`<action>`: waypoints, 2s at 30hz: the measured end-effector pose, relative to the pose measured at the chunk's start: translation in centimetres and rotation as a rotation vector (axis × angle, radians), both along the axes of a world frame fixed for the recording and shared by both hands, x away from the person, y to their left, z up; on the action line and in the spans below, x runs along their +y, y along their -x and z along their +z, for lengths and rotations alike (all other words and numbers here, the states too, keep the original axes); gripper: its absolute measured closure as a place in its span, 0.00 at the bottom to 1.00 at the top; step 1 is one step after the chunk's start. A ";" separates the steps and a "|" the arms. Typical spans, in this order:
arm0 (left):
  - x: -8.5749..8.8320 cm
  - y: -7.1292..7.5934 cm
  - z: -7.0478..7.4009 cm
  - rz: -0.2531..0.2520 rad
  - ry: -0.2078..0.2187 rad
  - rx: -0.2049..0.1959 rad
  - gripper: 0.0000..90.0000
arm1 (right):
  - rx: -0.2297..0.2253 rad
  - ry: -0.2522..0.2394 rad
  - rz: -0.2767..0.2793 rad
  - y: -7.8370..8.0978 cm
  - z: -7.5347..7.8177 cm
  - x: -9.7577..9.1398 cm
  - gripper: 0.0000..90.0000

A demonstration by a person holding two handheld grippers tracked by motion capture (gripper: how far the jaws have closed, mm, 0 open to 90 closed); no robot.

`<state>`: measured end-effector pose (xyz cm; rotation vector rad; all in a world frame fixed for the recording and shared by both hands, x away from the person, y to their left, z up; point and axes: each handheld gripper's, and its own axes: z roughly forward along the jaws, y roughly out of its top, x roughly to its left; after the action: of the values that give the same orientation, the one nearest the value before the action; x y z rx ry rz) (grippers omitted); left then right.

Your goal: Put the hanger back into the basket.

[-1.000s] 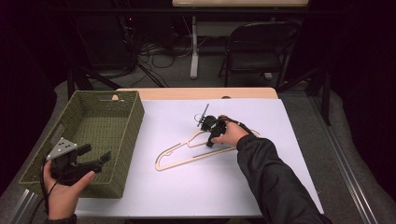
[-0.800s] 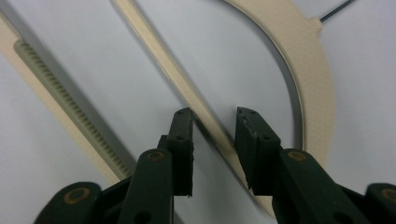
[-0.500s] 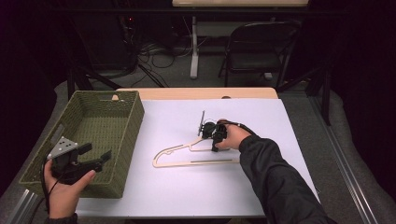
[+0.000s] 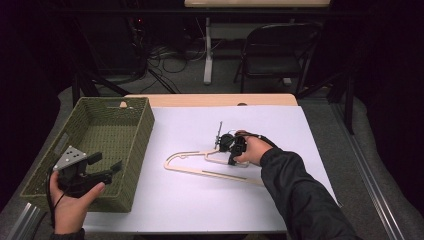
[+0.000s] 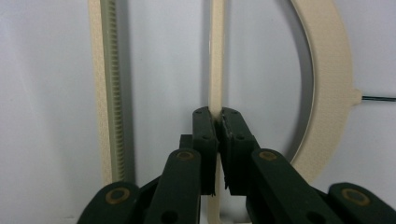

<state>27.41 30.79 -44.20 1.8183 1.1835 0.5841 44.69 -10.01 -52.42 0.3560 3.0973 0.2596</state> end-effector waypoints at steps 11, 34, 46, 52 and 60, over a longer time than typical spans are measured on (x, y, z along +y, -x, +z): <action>-1.9 0.5 0.7 -0.074 -0.016 -0.032 0.27 | -0.084 -0.012 0.054 2.1 0.8 -0.3 0.95; -10.3 -0.9 -1.6 -0.351 -0.048 0.070 0.36 | -0.310 -0.039 0.204 10.5 3.5 -2.0 0.95; -14.9 -4.1 -2.8 -0.480 -0.082 0.134 0.47 | -0.361 -0.022 0.256 12.2 3.3 -1.5 0.95; -16.4 -5.1 -3.4 -0.509 -0.089 0.182 0.46 | -0.389 -0.024 0.284 12.6 3.1 -1.1 0.95; -18.4 -5.7 -4.5 -0.604 -0.098 0.258 0.47 | -0.389 -0.011 0.299 12.8 3.0 -0.8 0.95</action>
<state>33.13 12.35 -48.72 2.2463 0.7038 0.0608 31.85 -10.84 -49.41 -0.1468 2.7503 0.3064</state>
